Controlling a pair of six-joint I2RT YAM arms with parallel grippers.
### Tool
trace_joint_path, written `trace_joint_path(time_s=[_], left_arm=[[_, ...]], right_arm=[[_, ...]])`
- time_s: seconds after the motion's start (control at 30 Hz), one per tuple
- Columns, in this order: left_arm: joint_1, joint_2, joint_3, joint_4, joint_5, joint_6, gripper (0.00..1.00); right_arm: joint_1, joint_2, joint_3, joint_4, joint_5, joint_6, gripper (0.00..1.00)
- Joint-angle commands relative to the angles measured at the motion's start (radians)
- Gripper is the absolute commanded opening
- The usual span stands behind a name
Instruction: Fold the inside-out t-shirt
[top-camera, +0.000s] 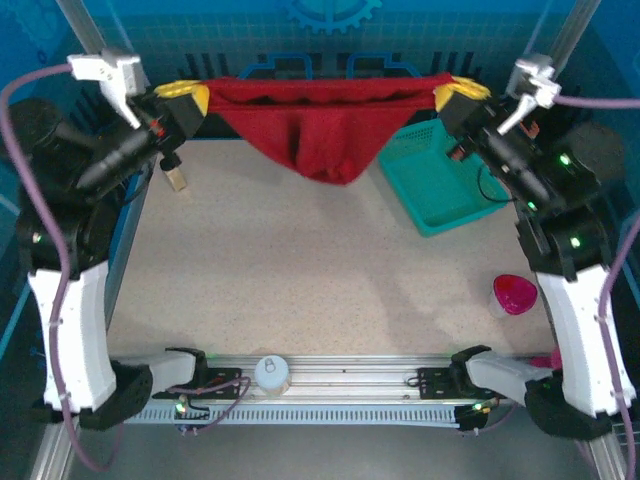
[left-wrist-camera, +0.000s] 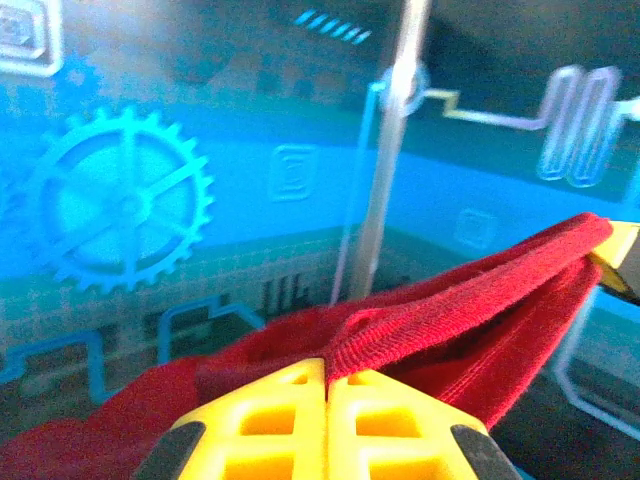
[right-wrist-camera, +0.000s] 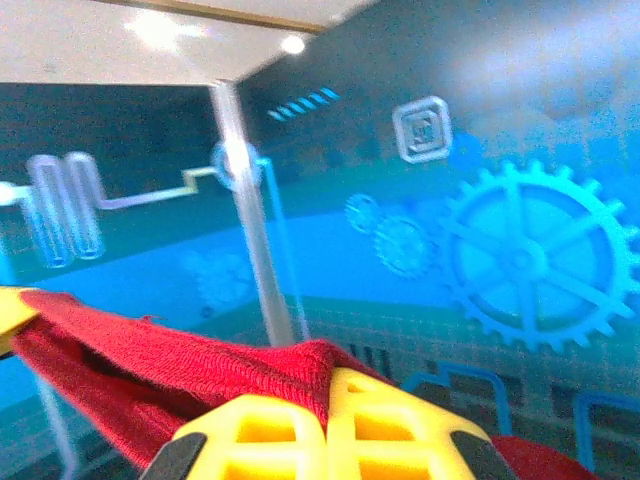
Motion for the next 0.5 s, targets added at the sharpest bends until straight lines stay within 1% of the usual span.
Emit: trace_joint_path(time_s=[0.0,0.07,0.23,0.33,0.47], left_arm=[[0.038,-0.020,-0.037,0.072,0.064,-0.043,0.00],[0.038,-0.031,-0.023,0.074,0.072,-0.040,0.00],[0.038,-0.014,0.010,0.124,0.069,-0.037,0.00],[0.038,0.018,0.011,0.142,0.011,-0.022,0.00],[0.045,0.114,0.054,0.087,-0.081,0.009,0.00]], right_arm=[[-0.020,-0.052,-0.003,0.049,-0.065,0.003,0.00],[-0.020,-0.065,0.016,0.066,-0.060,0.019,0.00],[-0.021,-0.028,0.066,0.096,0.070,0.012,0.00],[-0.020,0.042,0.099,0.103,0.112,-0.010,0.00],[-0.021,0.151,0.108,0.133,0.117,-0.019,0.00]])
